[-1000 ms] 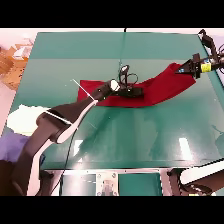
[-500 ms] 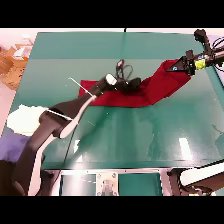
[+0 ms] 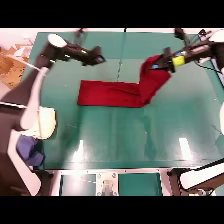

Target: Fold the shirts.

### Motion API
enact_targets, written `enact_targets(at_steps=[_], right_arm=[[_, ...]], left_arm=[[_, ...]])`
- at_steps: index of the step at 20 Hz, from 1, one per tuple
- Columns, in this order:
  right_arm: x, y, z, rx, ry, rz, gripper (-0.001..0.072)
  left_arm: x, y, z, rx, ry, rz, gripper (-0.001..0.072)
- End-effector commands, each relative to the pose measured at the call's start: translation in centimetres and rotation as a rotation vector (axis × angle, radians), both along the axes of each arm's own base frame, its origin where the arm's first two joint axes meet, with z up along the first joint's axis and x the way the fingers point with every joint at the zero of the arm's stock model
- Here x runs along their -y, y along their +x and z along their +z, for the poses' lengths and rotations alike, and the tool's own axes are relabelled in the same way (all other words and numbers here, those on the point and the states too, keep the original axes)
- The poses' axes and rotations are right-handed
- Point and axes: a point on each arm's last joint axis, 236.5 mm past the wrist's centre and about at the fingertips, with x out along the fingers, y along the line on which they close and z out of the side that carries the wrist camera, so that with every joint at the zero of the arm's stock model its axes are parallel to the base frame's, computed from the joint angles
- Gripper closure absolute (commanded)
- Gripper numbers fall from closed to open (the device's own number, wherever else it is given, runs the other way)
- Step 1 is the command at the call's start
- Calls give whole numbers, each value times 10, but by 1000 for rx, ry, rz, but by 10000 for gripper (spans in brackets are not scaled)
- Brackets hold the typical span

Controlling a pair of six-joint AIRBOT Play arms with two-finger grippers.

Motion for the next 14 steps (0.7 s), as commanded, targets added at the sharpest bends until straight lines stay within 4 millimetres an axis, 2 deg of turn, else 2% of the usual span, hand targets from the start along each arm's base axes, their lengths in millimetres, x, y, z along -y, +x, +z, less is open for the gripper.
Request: enact_targets(at_steps=[1, 3, 5, 6, 7, 8, 9, 10, 11, 12, 14], right_arm=[[-92, 17, -9, 28, 35, -48, 695], [-157, 18, -36, 18, 53, -52, 695], [-224, 20, -74, 43, 64, -79, 695], [-256, 20, -94, 76, 68, -99, 668], [-286, 13, -116, 95, 65, -107, 404], [-303, 4, -135, 95, 53, -99, 151], [-310, -2, -149, 79, 40, -87, 142], [-307, -4, -154, 63, 30, -76, 142], [-294, 2, -153, 48, 24, -77, 142], [-275, 11, -148, 31, 20, -85, 143], [-216, 35, -135, 1, -7, -109, 143]], left_arm=[[-74, -14, 43, 38, 46, 11, 679], [-97, -19, 49, 40, 60, 17, 679], [-111, -25, 45, 33, 80, -8, 679], [-115, -28, 41, 26, 86, -20, 679], [-116, -31, 38, 12, 88, -28, 679], [-116, -34, 35, 15, 99, -47, 679], [-118, -34, 32, 19, 112, -53, 679], [-118, -34, 31, 17, 116, -53, 679], [-119, -33, 30, 21, 120, -53, 679], [-119, -34, 29, 22, 123, -57, 679], [-119, -34, 29, 22, 122, -57, 679]])
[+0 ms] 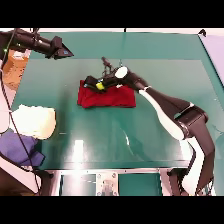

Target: Fold the shirts.

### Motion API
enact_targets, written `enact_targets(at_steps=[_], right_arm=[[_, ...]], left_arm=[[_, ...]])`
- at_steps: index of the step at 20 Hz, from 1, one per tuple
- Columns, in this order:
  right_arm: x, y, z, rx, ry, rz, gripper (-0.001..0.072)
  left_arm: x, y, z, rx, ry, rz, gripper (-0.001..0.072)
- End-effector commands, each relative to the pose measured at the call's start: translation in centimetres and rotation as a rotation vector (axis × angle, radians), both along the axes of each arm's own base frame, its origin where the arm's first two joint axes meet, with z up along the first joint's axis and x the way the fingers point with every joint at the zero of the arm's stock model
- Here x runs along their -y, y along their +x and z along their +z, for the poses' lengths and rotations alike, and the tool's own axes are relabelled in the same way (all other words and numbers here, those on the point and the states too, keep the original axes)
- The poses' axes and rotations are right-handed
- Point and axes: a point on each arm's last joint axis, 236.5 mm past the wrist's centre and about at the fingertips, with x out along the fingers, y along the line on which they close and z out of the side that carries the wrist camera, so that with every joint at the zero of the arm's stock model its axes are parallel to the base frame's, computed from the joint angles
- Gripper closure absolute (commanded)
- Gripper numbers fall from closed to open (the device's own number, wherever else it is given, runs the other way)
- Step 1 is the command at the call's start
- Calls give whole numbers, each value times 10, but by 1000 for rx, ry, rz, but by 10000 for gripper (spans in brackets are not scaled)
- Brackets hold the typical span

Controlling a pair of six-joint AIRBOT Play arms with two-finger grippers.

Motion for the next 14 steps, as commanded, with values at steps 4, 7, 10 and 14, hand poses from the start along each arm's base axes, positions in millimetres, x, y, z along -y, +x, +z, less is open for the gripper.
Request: enact_targets(at_steps=[4, 7, 10, 14], right_arm=[[194, 45, 20, -93, -136, -101, 153], [284, 40, 10, -192, -204, -159, 153], [312, 22, -26, -297, -195, -195, 153], [273, 7, -66, -326, -101, -191, 153]], left_arm=[[-5, -2, -4, -1, 26, -10, 679], [-19, 0, -19, -16, 108, 17, 679], [-38, 2, -34, -42, 197, 59, 679], [-53, 4, -45, -58, 268, 90, 679]])
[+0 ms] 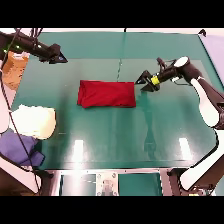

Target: Fold the shirts.

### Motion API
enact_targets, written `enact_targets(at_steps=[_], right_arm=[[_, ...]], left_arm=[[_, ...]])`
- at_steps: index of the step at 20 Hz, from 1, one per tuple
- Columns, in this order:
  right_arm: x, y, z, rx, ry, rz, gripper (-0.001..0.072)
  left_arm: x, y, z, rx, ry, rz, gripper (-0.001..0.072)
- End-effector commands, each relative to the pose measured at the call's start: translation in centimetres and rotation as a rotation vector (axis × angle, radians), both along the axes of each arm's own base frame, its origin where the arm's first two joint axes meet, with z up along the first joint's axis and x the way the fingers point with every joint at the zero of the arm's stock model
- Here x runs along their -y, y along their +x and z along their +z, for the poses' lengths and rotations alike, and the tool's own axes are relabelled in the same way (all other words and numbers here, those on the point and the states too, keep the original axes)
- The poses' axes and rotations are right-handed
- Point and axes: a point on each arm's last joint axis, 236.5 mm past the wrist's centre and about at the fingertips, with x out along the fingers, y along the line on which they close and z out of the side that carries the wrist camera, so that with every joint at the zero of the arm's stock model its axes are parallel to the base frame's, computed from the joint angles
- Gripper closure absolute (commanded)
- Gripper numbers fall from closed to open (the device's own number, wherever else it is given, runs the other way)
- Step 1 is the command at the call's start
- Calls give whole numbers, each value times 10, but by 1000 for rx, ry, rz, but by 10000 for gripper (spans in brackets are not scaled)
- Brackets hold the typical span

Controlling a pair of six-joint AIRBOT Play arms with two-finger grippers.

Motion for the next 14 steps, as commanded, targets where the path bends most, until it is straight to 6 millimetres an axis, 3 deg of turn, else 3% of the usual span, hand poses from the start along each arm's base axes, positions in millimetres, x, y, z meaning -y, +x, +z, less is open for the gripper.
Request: enact_targets(at_steps=[1, 4, 5, 6, 8, 9, 11, 13, 14], right_arm=[[-24, -14, -31, -28, 72, -22, 152], [-67, -18, -46, -28, 111, -4, 164], [-80, -16, -47, -16, 122, -6, 282], [-93, -12, -43, 21, 138, 4, 478], [-112, -4, -21, 78, 201, 24, 654], [-114, 1, -9, 97, 215, 36, 695], [-103, 15, 23, 154, 234, 34, 696], [-68, 30, 63, 227, 241, -10, 697], [-42, 35, 83, 258, 234, -42, 697]], left_arm=[[-18, 2, -12, -13, 84, 34, 679], [-22, 2, -14, -15, 103, 38, 679], [-23, 2, -14, -15, 108, 39, 679], [-25, 2, -16, -16, 119, 41, 679], [-37, 3, -22, -20, 174, 56, 680], [-48, 3, -27, -32, 217, 81, 679], [-65, 2, -34, -45, 291, 105, 680], [-72, -3, -39, -68, 326, 102, 679], [-72, -5, -39, -76, 326, 98, 679]])
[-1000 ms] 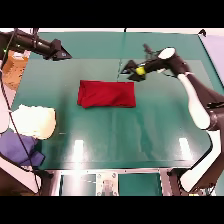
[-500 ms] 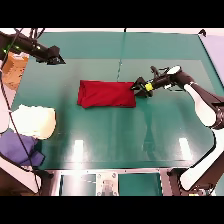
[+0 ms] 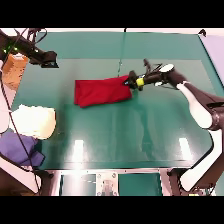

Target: Fold the shirts.

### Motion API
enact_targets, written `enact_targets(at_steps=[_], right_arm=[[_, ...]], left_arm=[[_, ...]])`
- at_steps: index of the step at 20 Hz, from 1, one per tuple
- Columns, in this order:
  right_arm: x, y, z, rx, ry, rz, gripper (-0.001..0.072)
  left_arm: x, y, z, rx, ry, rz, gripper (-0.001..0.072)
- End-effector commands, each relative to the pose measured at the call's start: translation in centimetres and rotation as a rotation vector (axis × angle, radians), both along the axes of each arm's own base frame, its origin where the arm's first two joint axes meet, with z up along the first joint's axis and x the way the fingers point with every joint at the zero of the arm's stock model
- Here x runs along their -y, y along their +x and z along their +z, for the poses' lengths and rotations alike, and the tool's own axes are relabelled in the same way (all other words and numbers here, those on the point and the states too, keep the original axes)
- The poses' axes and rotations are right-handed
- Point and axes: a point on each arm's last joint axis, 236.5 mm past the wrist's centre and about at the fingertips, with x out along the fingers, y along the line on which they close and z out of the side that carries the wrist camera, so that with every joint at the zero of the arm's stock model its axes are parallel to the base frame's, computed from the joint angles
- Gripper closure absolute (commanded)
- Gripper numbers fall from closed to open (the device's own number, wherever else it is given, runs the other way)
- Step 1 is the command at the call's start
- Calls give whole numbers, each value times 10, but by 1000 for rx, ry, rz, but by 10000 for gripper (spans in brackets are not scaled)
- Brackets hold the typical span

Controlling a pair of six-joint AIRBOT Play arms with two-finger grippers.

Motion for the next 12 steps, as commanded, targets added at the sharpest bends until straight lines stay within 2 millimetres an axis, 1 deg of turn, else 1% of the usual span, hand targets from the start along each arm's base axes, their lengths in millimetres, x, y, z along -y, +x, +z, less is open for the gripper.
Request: enact_targets(at_steps=[1, 3, 5, 6, 7, 8, 9, 10, 11, 12], right_arm=[[64, 13, 66, 95, 12, -80, 697], [137, 6, 95, 111, -65, -176, 697], [214, -9, 111, 103, -183, -297, 698], [259, -22, 117, 87, -259, -373, 698], [302, -40, 121, 64, -334, -450, 698], [340, -59, 124, 33, -402, -521, 697], [375, -81, 126, -1, -464, -586, 698], [410, -108, 126, -42, -522, -662, 698], [440, -135, 125, -76, -575, -732, 697], [465, -162, 122, -116, -617, -792, 697]], left_arm=[[-14, -6, -7, -33, 64, 11, 679], [-14, -6, -7, -33, 63, 11, 679], [-14, -6, -7, -33, 62, 11, 679], [-14, -6, -7, -33, 62, 11, 679], [-14, -6, -7, -33, 62, 11, 679], [-14, -6, -7, -33, 62, 11, 679], [-14, -6, -7, -33, 62, 12, 679], [-14, -6, -7, -32, 62, 12, 679], [-14, -6, -7, -32, 62, 12, 679], [-14, -6, -7, -33, 60, 18, 679]])
